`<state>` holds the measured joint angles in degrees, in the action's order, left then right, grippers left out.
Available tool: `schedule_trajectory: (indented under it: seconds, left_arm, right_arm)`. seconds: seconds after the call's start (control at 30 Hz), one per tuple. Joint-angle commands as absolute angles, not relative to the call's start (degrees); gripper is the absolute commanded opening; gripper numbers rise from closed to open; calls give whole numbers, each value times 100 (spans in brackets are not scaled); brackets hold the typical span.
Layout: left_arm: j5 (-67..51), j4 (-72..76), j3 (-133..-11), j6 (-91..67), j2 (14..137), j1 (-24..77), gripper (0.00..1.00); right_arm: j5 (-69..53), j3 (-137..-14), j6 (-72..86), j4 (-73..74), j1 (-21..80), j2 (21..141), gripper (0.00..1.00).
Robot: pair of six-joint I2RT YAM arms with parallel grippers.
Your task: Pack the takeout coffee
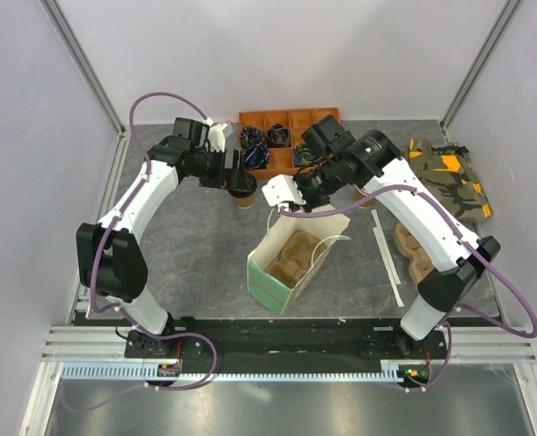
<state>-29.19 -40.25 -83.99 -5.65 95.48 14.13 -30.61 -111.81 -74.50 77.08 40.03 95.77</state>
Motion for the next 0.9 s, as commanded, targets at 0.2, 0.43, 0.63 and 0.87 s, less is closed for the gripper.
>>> schedule_trajectory:
  seconds: [0.2,0.43,0.63,0.87]
  left_arm:
    - [-2883,-3859,-8710,-97,9536,1380,100]
    - [-1900,-3630,-8763,430,9615,1538,100]
    - [-1099,-3595,-8903,940,9922,1863,99]
    - [-1090,-3542,-9202,966,10248,1907,100]
  right_arm:
    - [-2233,-11373,-5662,7359,4017,9378,0]
    - [-1110,-10742,-4062,6540,4008,8773,0]
    - [-344,-10311,-3419,5881,4008,8184,0]
    - [-246,-9810,-3436,5775,4113,7823,0]
